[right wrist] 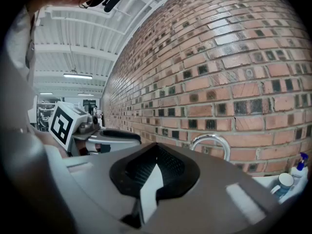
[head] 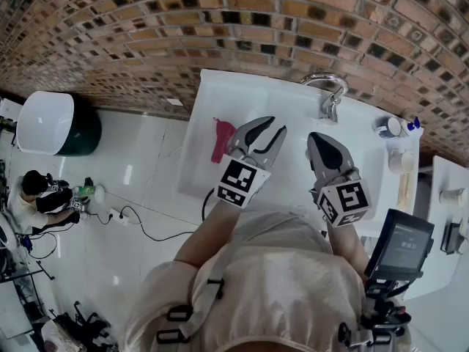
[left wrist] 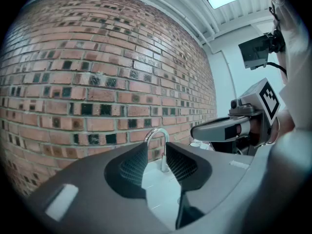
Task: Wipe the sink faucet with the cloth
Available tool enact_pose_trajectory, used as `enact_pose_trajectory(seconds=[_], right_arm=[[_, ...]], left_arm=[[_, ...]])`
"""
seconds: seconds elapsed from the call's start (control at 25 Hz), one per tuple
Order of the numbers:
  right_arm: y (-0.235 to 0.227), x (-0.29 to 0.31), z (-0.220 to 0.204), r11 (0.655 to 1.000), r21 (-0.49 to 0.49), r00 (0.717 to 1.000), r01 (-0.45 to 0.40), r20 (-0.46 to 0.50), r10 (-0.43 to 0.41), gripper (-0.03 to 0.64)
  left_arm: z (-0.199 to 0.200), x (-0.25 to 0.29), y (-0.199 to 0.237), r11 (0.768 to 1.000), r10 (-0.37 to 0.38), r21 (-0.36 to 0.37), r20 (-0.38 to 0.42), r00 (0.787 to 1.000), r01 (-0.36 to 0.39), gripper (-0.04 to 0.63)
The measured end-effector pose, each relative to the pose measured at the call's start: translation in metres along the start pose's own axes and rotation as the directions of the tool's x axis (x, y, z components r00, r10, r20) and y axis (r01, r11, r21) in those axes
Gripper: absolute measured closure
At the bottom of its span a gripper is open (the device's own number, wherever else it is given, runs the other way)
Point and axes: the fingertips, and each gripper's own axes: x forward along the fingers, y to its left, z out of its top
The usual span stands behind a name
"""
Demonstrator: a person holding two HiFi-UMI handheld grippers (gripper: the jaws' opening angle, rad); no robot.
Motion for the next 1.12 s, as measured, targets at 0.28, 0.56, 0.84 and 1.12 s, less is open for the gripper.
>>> enact_pose_trajectory(seconds=[0.28,0.56,0.84,1.12], right_arm=[[0.012,0.022,-0.017,0.999,0.031,0.998,-0.036,-0.043,0.038,0.623],[0.027,0.048,-0.043,0.992,0.086,0.99,-0.096,-0.095,0.104,0.623],[0.023,0.07,-0.074,0.986,0.142,0.982,-0.084,-0.155,0.106,0.623],[0.02,0.085,-0.104,0.983,0.172,0.972,-0.062,-0.213,0.099,0.623]], left_arm=[[-0.033,-0.019,0.041,0.995,0.09,-0.046,-0.057,0.994,-0.092,0.37],[-0.098,-0.046,0.092,0.97,0.207,-0.084,-0.22,0.953,-0.23,0.328],[-0.187,-0.058,0.123,0.943,0.218,-0.147,-0.404,0.888,-0.299,0.328],[-0.253,-0.057,0.142,0.924,0.174,-0.204,-0.527,0.832,-0.322,0.33]])
